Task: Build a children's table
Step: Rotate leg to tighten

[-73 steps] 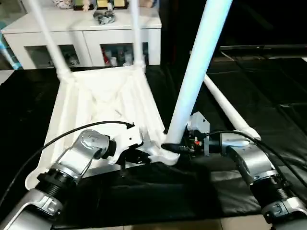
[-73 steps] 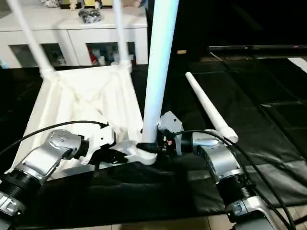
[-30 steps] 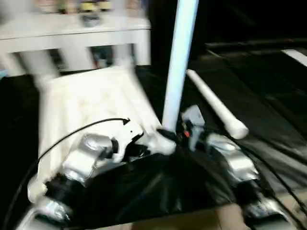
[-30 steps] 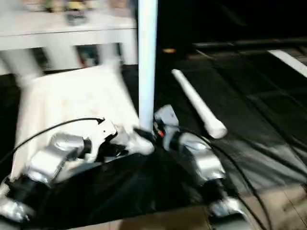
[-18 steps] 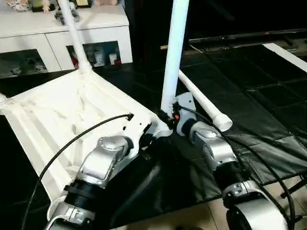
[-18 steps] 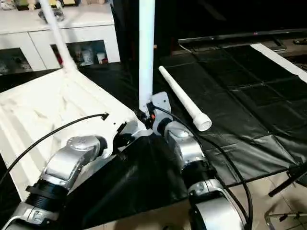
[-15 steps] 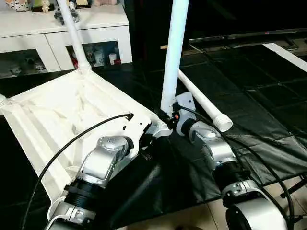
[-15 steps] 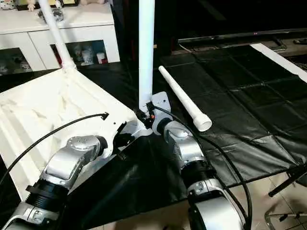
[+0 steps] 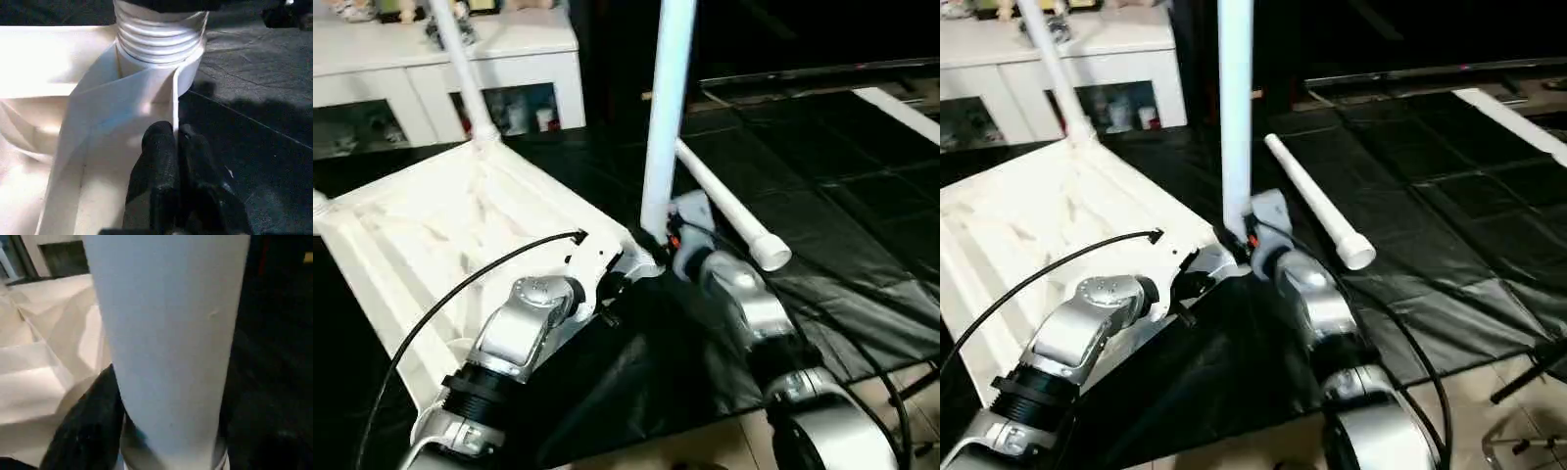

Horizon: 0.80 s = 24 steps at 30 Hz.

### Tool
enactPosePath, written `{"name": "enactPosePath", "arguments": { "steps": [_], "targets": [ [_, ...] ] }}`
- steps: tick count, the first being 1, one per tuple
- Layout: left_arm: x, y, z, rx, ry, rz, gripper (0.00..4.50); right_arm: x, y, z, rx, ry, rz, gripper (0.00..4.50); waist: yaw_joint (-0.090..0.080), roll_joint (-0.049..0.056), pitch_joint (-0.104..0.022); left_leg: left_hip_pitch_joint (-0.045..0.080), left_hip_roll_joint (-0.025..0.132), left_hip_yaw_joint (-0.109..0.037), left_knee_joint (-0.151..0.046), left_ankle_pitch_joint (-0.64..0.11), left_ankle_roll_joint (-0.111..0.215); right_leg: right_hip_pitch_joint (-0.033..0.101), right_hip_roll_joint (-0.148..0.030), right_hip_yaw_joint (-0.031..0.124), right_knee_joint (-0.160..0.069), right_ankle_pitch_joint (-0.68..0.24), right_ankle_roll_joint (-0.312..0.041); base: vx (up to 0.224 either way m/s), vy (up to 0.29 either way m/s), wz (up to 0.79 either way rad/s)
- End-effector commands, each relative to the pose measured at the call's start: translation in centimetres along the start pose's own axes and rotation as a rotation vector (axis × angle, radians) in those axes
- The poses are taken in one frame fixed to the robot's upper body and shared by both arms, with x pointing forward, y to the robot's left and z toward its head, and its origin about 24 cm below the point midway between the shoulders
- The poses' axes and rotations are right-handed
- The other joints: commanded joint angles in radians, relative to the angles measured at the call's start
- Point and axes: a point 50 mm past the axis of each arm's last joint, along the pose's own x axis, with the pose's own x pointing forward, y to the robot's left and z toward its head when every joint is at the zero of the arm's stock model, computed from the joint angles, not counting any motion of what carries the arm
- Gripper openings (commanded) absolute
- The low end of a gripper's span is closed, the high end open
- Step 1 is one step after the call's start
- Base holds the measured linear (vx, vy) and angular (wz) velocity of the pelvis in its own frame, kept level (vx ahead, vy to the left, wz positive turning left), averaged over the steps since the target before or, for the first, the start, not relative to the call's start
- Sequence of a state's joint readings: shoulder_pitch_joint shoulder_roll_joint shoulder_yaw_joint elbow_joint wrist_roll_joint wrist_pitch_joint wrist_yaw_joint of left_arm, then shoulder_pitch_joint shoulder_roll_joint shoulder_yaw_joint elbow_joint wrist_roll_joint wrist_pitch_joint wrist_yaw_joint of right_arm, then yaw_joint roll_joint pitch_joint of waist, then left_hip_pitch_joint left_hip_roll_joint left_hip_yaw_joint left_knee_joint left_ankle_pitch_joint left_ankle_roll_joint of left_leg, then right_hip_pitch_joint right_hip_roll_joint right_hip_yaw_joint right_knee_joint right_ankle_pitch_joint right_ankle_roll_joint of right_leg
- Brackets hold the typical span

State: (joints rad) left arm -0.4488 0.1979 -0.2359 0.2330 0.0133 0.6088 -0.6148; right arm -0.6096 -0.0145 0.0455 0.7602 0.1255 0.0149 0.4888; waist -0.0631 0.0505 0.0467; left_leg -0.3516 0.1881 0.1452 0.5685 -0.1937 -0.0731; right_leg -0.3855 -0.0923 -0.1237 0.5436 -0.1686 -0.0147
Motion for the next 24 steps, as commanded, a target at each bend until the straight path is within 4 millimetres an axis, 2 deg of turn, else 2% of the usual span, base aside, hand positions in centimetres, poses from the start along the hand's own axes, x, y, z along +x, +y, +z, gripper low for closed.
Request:
{"name": "enactPosePath", "arguments": {
  "steps": [1,2,3,5,6,8,10,13,15,17,18,20,21,24],
  "targets": [
    [-0.5,1.1,1.9,0.070,-0.066,0.032,0.00,-1.1,0.8,-3.9,0.072,0.139,0.049,3.19,0.015,0.003,-0.043,-0.008,0.034,-0.009,-0.080,-0.430,0.038,0.035,-0.064,0.049,-0.071,-0.432,-0.162,0.000,0.000,0.00],
    [-0.5,1.1,1.9,0.071,-0.066,0.031,0.00,-1.1,0.8,-3.9,0.072,0.139,0.050,3.19,0.016,0.002,-0.043,-0.009,0.033,-0.008,-0.080,-0.425,0.040,0.035,-0.063,0.049,-0.071,-0.432,-0.161,0.000,0.000,0.00],
    [-0.6,1.2,1.9,0.076,-0.066,0.030,0.00,-1.2,0.8,-3.9,0.069,0.135,0.057,3.43,0.020,0.001,-0.046,-0.010,0.034,-0.008,-0.079,-0.403,0.042,0.038,-0.063,0.050,-0.069,-0.416,-0.166,0.000,0.000,0.00],
    [-0.6,1.3,1.8,0.086,-0.065,0.018,0.00,-1.7,0.5,-3.8,0.067,0.116,0.072,3.59,0.029,0.004,-0.054,-0.013,0.035,-0.004,-0.075,-0.346,0.048,0.043,-0.064,0.054,-0.062,-0.344,-0.186,0.000,0.000,0.00],
    [-0.7,1.3,1.8,0.090,-0.064,0.014,0.00,-2.0,0.4,-3.7,0.063,0.105,0.082,3.64,0.032,-0.001,-0.058,-0.018,0.037,-0.003,-0.075,-0.297,0.063,0.048,-0.060,0.054,-0.052,-0.292,-0.198,0.000,0.000,0.00],
    [-0.7,1.4,1.7,0.094,-0.062,0.010,0.00,-2.3,0.2,-3.6,0.059,0.099,0.088,3.86,0.040,0.001,-0.061,-0.019,0.035,0.002,-0.067,-0.244,0.080,0.046,-0.062,0.055,-0.048,-0.248,-0.216,0.000,0.000,0.00],
    [-0.8,1.6,1.5,0.114,-0.055,-0.007,0.00,-3.2,-0.1,-3.4,0.047,0.078,0.123,4.09,0.057,0.001,-0.064,-0.019,0.035,0.008,-0.059,-0.180,0.100,0.045,-0.059,0.057,-0.040,-0.190,-0.228,0.000,0.000,0.00],
    [-0.9,1.8,1.3,0.137,-0.051,-0.035,0.00,-4.0,-0.5,-3.0,0.045,0.061,0.147,4.30,0.071,0.003,-0.067,-0.022,0.033,0.009,-0.053,-0.124,0.121,0.050,-0.057,0.056,-0.030,-0.122,-0.239,0.000,0.000,0.00],
    [-1.0,1.8,1.0,0.161,-0.041,-0.069,0.00,-4.6,-0.9,-2.7,-0.008,0.052,0.158,4.49,0.075,0.005,-0.067,-0.019,0.035,0.010,-0.053,-0.123,0.117,0.049,-0.055,0.055,-0.030,-0.126,-0.242,0.000,0.000,0.00],
    [-1.1,1.9,0.8,0.172,-0.031,-0.083,0.00,-5.1,-1.3,-2.4,-0.026,0.036,0.165,4.49,0.081,0.008,-0.066,-0.016,0.036,0.011,-0.054,-0.145,0.106,0.046,-0.056,0.055,-0.032,-0.149,-0.242,0.000,0.000,0.00],
    [-1.3,2.0,0.4,0.192,-0.016,-0.106,0.00,-5.5,-2.2,-1.6,-0.053,0.006,0.111,4.49,0.083,0.007,-0.066,-0.015,0.037,0.010,-0.055,-0.156,0.098,0.047,-0.055,0.055,-0.032,-0.164,-0.235,0.000,0.000,0.00],
    [-1.3,2.0,0.4,0.194,-0.014,-0.111,0.00,-5.6,-2.4,-1.5,-0.063,0.002,0.098,4.49,0.083,0.006,-0.065,-0.015,0.038,0.010,-0.056,-0.155,0.092,0.047,-0.054,0.055,-0.031,-0.167,-0.232,0.000,0.000,0.00],
    [-1.4,2.0,0.2,0.207,-0.010,-0.128,0.00,-5.9,-2.6,-1.3,-0.064,0.014,0.100,4.49,0.086,0.008,-0.064,-0.011,0.037,0.011,-0.055,-0.160,0.089,0.044,-0.052,0.056,-0.034,-0.174,-0.231,0.000,0.000,0.00],
    [-1.6,2.1,-0.4,0.239,0.006,-0.179,0.00,-6.9,-3.3,-0.3,-0.124,0.026,0.127,4.49,0.095,0.009,-0.066,-0.010,0.036,0.012,-0.053,-0.150,0.090,0.046,-0.052,0.057,-0.030,-0.164,-0.223,0.000,0.000,0.00]
  ]
}}
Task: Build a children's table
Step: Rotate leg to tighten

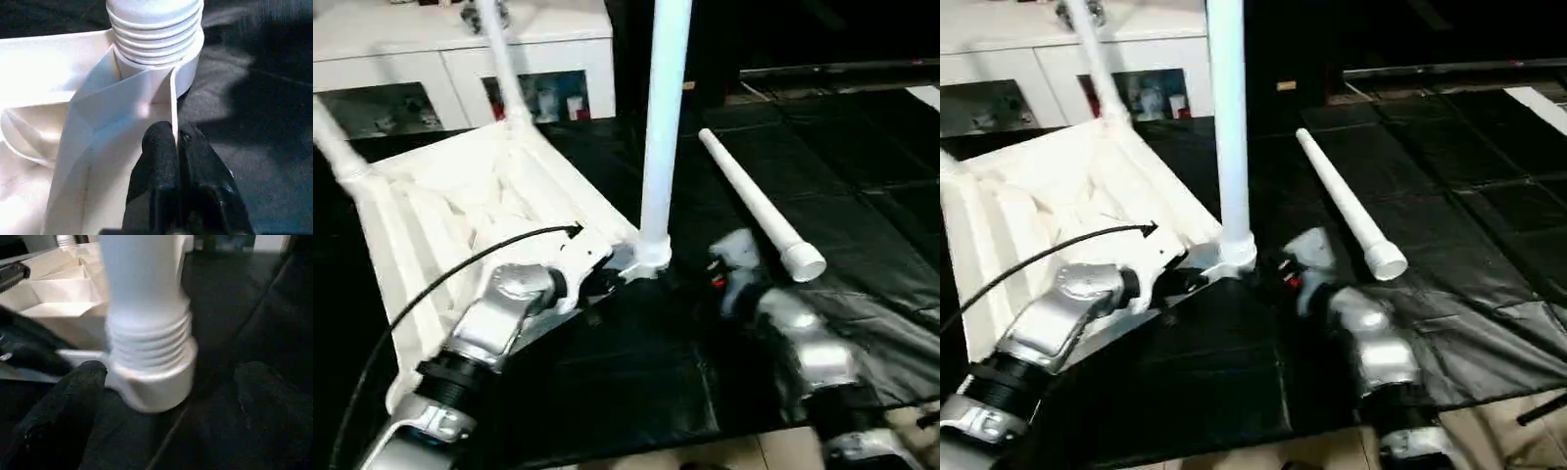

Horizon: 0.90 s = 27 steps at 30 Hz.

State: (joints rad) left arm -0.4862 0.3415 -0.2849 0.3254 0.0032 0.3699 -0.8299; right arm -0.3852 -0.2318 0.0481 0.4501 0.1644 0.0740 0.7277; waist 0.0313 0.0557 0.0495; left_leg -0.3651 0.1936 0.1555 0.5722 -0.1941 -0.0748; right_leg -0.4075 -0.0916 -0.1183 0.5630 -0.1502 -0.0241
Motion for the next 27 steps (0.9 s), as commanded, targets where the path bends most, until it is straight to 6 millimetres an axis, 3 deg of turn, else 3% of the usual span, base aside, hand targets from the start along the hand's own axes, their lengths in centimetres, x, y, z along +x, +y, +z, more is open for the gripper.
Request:
{"name": "enactPosePath", "arguments": {
  "steps": [1,8,11,14,15,20,23,27],
  "targets": [
    [-0.1,0.1,-0.3,0.045,0.029,-0.035,0.00,-0.4,0.0,0.5,-0.021,-0.003,0.027,4.49,0.004,0.006,-0.069,0.004,0.031,0.002,-0.056,-0.149,0.093,0.068,-0.053,0.052,-0.050,-0.180,-0.213,0.000,0.000,0.00],
    [-0.5,-0.2,-1.0,0.122,0.047,-0.144,0.00,-2.4,0.0,1.3,-0.005,0.008,0.258,4.49,0.020,0.001,-0.073,0.000,0.033,0.002,-0.049,-0.129,0.116,0.072,-0.054,0.051,-0.042,-0.150,-0.220,0.000,0.000,0.00],
    [-0.6,-0.6,-1.0,0.157,0.049,-0.217,0.00,-3.0,0.1,1.7,-0.031,0.041,0.349,4.49,0.026,0.000,-0.071,0.001,0.033,0.003,-0.049,-0.149,0.112,0.070,-0.054,0.050,-0.045,-0.192,-0.215,0.000,0.000,0.00],
    [-0.8,-1.1,-1.2,0.210,0.064,-0.302,0.00,-3.0,-0.1,2.1,-0.066,0.075,0.398,4.49,0.032,-0.002,-0.066,0.004,0.034,0.005,-0.050,-0.196,0.091,0.062,-0.056,0.052,-0.054,-0.289,-0.194,0.000,0.000,0.00],
    [-0.8,-1.3,-1.3,0.225,0.073,-0.325,0.00,-3.0,-0.1,2.1,-0.076,0.088,0.416,4.49,0.038,-0.004,-0.067,0.012,0.035,0.007,-0.050,-0.213,0.075,0.057,-0.057,0.054,-0.056,-0.316,-0.188,0.000,0.000,0.00],
    [-0.9,-1.7,-1.5,0.280,0.097,-0.411,0.00,-2.9,-0.2,2.5,-0.098,0.140,0.518,4.49,0.049,-0.007,-0.062,0.021,0.040,0.017,-0.053,-0.255,0.055,0.051,-0.053,0.056,-0.057,-0.368,-0.176,0.000,0.000,0.00],
    [-0.9,-1.8,-1.4,0.293,0.102,-0.434,0.00,-2.8,-0.2,2.5,-0.107,0.155,0.535,4.49,0.056,-0.008,-0.065,0.024,0.041,0.017,-0.053,-0.244,0.045,0.051,-0.054,0.061,-0.052,-0.342,-0.180,0.000,0.000,0.00],
    [-0.8,-2.2,-1.3,0.330,0.106,-0.494,0.00,-2.4,0.2,2.4,-0.127,0.187,0.605,4.49,0.057,-0.010,-0.071,0.015,0.039,0.018,-0.050,-0.191,0.052,0.058,-0.053,0.065,-0.039,-0.263,-0.201,0.000,0.000,0.00]
  ]
}}
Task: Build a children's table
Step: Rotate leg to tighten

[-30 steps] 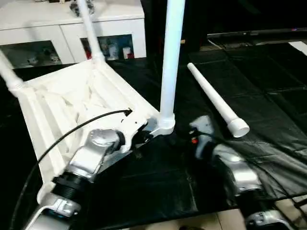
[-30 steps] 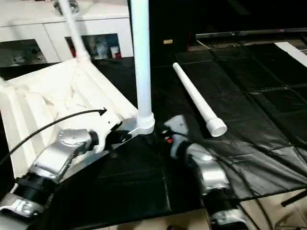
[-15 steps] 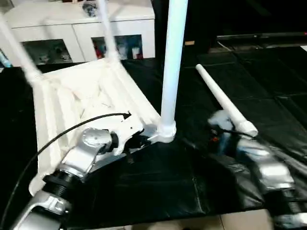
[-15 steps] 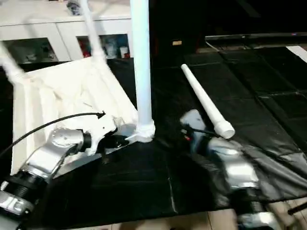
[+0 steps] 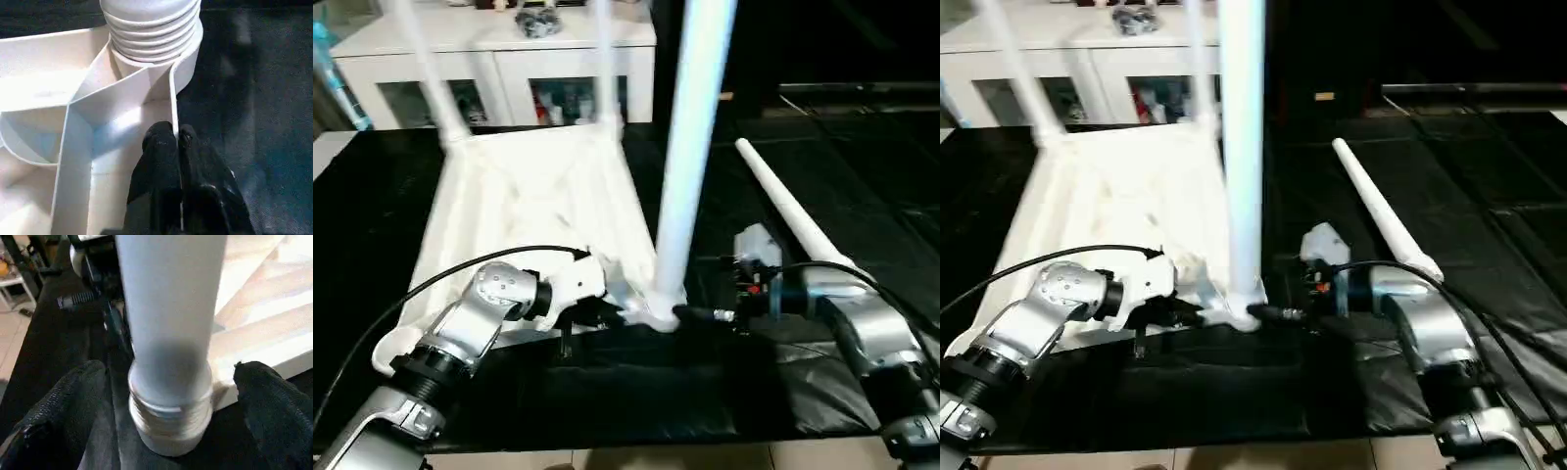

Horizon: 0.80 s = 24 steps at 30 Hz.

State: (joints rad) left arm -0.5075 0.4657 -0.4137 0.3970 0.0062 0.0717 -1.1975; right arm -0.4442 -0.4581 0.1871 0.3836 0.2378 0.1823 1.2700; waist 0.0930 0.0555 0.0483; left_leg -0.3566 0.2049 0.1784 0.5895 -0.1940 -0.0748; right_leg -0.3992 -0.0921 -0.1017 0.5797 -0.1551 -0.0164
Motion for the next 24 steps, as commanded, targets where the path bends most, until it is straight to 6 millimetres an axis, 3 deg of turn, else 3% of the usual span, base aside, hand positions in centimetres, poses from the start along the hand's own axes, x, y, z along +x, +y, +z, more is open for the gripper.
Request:
{"name": "enactPosePath", "arguments": {
  "steps": [1,4,9,10,24],
  "targets": [
    [0.8,-0.8,-0.1,0.053,0.061,-0.100,0.00,0.2,-0.1,0.5,-0.033,0.017,0.044,4.49,-0.005,-0.010,-0.072,0.003,0.028,-0.005,-0.065,-0.173,0.060,0.052,-0.052,0.048,-0.050,-0.228,-0.216,0.000,0.000,0.00],
    [1.0,-0.7,0.1,0.062,0.056,-0.110,0.00,0.6,0.1,0.6,-0.028,0.024,0.082,4.49,-0.003,-0.008,-0.076,0.003,0.029,-0.004,-0.060,-0.138,0.077,0.052,-0.051,0.049,-0.042,-0.162,-0.239,0.000,0.000,0.00],
    [1.1,-0.8,0.3,0.070,0.051,-0.129,0.00,1.2,-0.2,0.3,-0.037,0.048,0.072,4.49,-0.002,-0.008,-0.074,0.003,0.028,-0.002,-0.061,-0.150,0.072,0.051,-0.054,0.049,-0.044,-0.185,-0.242,0.000,0.000,0.00],
    [1.1,-0.9,0.3,0.071,0.051,-0.134,0.00,1.4,-0.3,0.3,-0.036,0.049,0.070,4.22,-0.001,-0.009,-0.074,0.003,0.028,-0.002,-0.060,-0.154,0.068,0.052,-0.054,0.049,-0.045,-0.194,-0.240,0.000,0.000,0.00],
    [1.1,-1.1,0.2,0.068,0.057,-0.150,0.00,1.5,-0.2,0.1,-0.029,0.050,0.110,3.15,0.000,-0.009,-0.075,0.002,0.028,-0.003,-0.059,-0.144,0.072,0.054,-0.053,0.049,-0.044,-0.201,-0.231,0.000,0.000,0.00]
  ]
}}
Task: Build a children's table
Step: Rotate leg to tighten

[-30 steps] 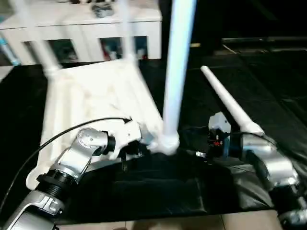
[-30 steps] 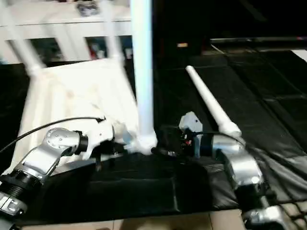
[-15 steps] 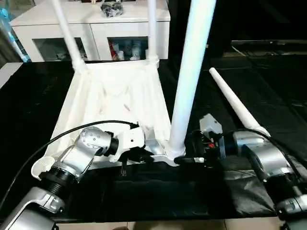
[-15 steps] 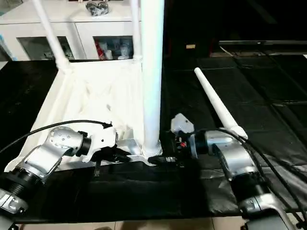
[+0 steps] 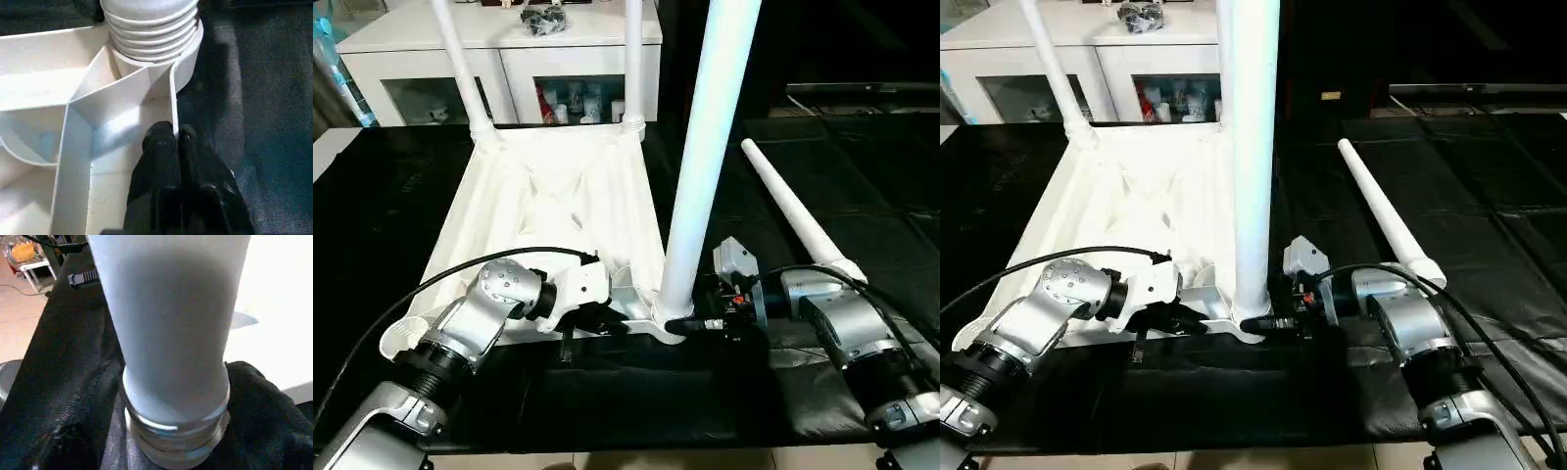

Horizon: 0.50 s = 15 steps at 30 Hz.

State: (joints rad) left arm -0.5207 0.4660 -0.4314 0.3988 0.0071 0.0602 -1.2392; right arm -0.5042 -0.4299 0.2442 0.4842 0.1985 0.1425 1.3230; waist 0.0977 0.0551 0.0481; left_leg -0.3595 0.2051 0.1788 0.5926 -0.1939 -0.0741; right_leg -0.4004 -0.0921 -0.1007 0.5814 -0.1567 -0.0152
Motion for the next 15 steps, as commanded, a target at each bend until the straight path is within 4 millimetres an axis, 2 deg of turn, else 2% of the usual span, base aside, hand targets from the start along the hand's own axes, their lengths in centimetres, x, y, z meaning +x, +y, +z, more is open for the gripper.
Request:
{"name": "enactPosePath", "arguments": {
  "steps": [1,5,12,15],
  "targets": [
    [0.9,-0.9,-0.1,0.042,0.053,-0.098,0.00,0.1,0.1,0.3,-0.021,-0.002,0.026,3.15,-0.005,-0.010,-0.075,0.005,0.028,-0.003,-0.062,-0.144,0.072,0.055,-0.052,0.048,-0.046,-0.195,-0.233,0.000,0.000,0.00],
    [0.9,-0.8,-0.1,0.038,0.052,-0.098,0.00,0.2,0.2,0.2,-0.017,-0.005,0.031,2.81,-0.005,-0.009,-0.075,0.005,0.027,-0.003,-0.062,-0.148,0.071,0.056,-0.052,0.047,-0.045,-0.193,-0.235,0.000,0.000,0.00],
    [0.9,-0.7,-0.3,-0.007,0.032,-0.068,0.00,0.5,0.8,-0.5,0.023,-0.032,0.035,2.75,-0.004,-0.004,-0.073,0.007,0.028,-0.004,-0.063,-0.172,0.062,0.055,-0.052,0.048,-0.049,-0.211,-0.231,0.000,0.000,0.00],
    [1.2,0.1,0.4,-0.100,-0.031,0.043,0.00,1.6,1.2,-1.1,0.072,-0.060,-0.066,2.74,-0.003,-0.003,-0.071,0.007,0.027,-0.004,-0.065,-0.185,0.053,0.055,-0.052,0.047,-0.051,-0.227,-0.228,0.000,0.000,0.00]
  ]
}}
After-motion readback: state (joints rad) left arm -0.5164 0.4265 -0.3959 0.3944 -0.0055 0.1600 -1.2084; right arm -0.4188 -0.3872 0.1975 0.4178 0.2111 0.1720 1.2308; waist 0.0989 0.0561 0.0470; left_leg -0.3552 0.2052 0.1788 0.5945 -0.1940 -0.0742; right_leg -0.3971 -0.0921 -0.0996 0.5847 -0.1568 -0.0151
